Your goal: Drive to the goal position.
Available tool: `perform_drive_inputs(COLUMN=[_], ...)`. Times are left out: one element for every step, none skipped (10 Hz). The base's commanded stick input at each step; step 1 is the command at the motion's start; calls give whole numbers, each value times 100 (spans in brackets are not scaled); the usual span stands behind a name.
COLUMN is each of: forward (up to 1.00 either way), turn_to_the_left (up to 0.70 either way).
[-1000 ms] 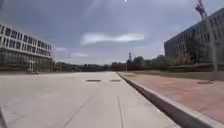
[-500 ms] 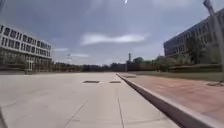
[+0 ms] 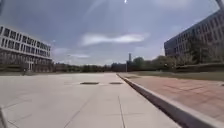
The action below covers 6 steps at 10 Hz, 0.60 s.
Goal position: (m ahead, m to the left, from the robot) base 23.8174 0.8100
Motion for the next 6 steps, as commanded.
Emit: perform_drive_inputs(forward=[100, 100, 100, 100, 100, 100], turn_to_the_left=[0, 0, 0, 0, 0, 0])
